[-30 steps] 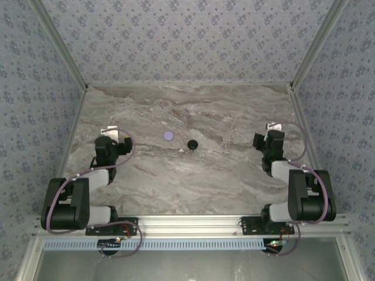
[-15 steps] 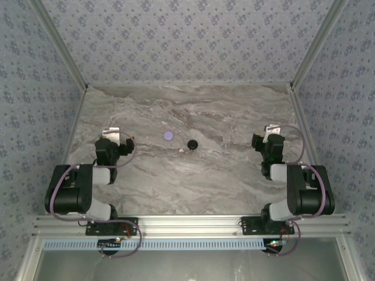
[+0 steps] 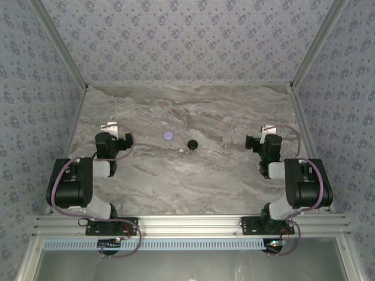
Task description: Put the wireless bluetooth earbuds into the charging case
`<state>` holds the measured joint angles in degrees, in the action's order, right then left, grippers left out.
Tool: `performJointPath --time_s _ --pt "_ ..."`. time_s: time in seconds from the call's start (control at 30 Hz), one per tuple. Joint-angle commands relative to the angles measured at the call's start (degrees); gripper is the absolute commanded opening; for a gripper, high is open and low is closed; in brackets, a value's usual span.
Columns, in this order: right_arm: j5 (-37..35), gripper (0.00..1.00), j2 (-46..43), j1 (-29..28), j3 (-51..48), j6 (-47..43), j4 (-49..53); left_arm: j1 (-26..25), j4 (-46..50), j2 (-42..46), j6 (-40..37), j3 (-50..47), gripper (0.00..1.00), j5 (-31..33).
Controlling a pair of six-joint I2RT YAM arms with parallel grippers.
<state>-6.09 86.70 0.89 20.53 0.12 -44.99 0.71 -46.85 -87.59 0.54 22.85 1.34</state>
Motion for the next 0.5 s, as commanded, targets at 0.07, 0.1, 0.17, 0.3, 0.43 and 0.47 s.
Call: performJointPath --time_s 0.07,0.1,0.17,0.3,0.43,0.47 --pt "4.5 1.00 0.3 1.0 2.0 -1.3 0.0 0.2 0.6 -0.2 0.6 0.9 0.99 0.6" --pt "4.4 1.00 0.2 1.0 2.0 -1.3 0.0 0.2 0.6 -0.1 0.5 0.9 0.99 0.6" --pt "4.5 1.00 0.3 1.1 2.0 -1.3 0.0 0.3 0.6 -0.1 0.6 0.9 0.99 0.7" --pt "4.5 1.00 0.2 1.1 2.0 -1.3 0.0 0.2 0.5 -0.1 0.6 0.9 0.99 0.6" --pt "4.5 1.00 0.2 1.1 2.0 -1.3 0.0 0.2 0.5 -0.2 0.6 0.8 0.99 0.7" --pt "4.5 1.00 0.2 1.1 1.9 -1.2 -0.1 0.3 0.5 -0.1 0.6 0.8 0.99 0.7"
